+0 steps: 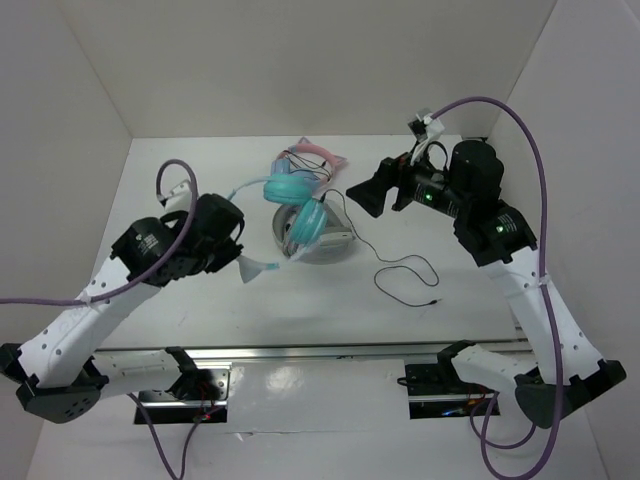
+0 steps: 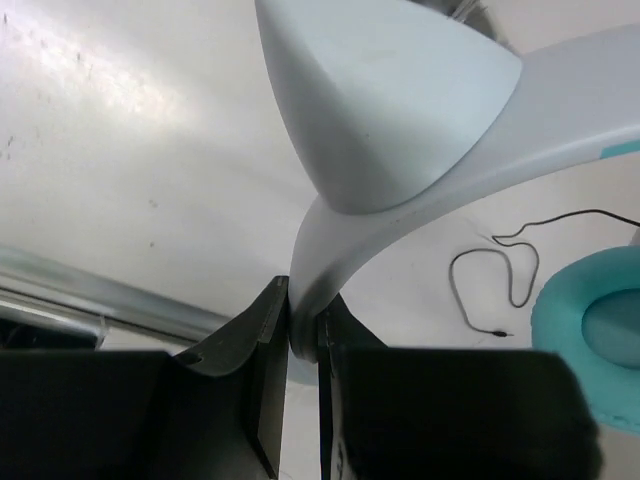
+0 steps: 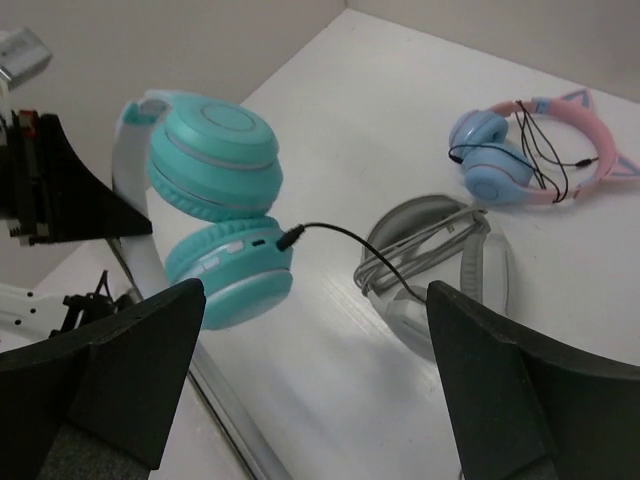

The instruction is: Wrap the headphones

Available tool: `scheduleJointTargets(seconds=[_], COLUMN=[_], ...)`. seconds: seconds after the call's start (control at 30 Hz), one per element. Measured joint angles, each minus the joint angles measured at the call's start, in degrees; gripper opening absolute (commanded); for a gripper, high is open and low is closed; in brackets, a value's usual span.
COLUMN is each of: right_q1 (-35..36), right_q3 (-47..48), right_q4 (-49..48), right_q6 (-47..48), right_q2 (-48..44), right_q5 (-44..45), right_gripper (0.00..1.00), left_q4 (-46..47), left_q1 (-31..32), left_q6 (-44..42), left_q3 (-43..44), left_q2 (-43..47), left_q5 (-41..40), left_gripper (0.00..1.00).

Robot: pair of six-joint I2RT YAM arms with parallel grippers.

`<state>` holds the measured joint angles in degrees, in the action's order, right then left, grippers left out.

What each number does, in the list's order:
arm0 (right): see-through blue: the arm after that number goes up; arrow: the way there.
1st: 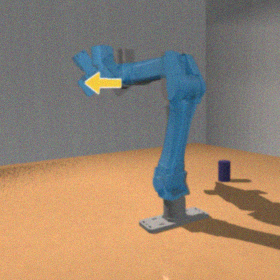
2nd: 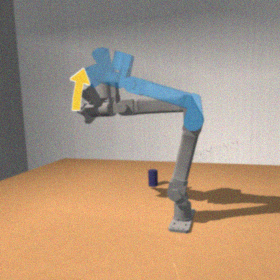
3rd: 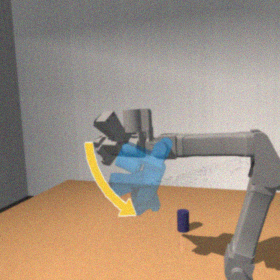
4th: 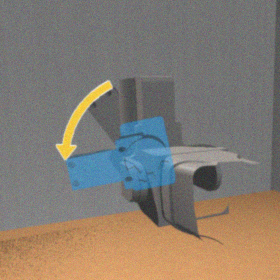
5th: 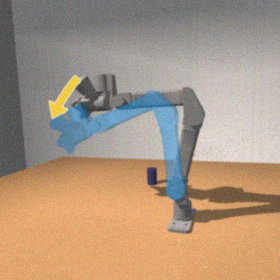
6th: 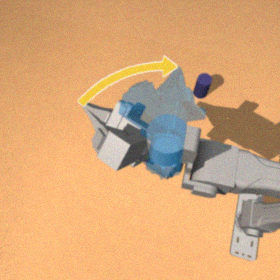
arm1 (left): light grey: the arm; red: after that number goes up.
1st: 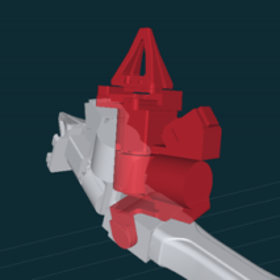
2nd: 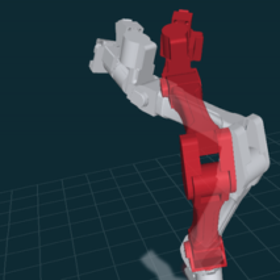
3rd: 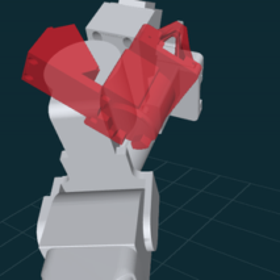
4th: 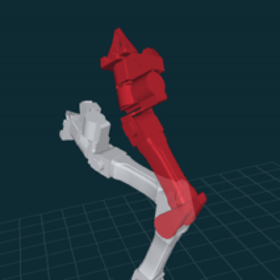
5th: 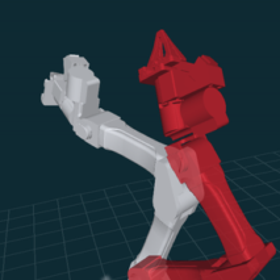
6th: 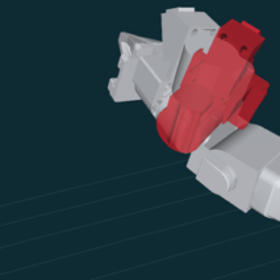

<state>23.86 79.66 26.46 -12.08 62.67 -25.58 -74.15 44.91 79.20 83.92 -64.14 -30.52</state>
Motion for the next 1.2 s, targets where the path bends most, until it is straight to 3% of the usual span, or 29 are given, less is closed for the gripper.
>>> scheduleJointTargets(seconds=[0.1,0.27,0.47,0.67,1.07,1.13,1.2], right_q1=[-0.2,-1.9,-1.4,0.5,2.2,2.1,1.7], right_q3=[-1.1,-7.1,-11.7,-14.2,-14.0,-13.8,-13.6], right_q4=[-3.6,-10.2,-17.0,-20.8,-27.9,-28.2,-28.5], right_q6=[0.3,-0.5,-0.9,-2.2,-4.4,-4.6,-4.6], right_q2=[0.4,-1.3,-1.0,1.9,11.8,12.5,12.9], right_q5=[-0.1,0.0,5.7,8.5,7.2,7.1,7.0], right_gripper=[1.00,1.00,1.00,1.00,0.99,0.93,0.78], left_q4=[1.3,3.6,6.0,6.6,13.2,14.1,14.5], left_q1=[-5.4,-21.1,-32.6,-35.1,-35.1,-35.1,-35.1], left_q6=[-5.9,-16.3,-23.8,-28.2,-27.7,-27.4,-26.8], left_q3=[4.9,12.5,13.9,13.9,10.5,10.8,11.6], left_q2=[-1.5,-3.8,-6.1,-6.2,-5.4,-5.4,-5.4], left_q5=[0.9,9.0,20.6,30.9,47.9,50.1,51.4], left_gripper=[0.00,0.00,0.00,0.00,0.00,0.00,0.00])
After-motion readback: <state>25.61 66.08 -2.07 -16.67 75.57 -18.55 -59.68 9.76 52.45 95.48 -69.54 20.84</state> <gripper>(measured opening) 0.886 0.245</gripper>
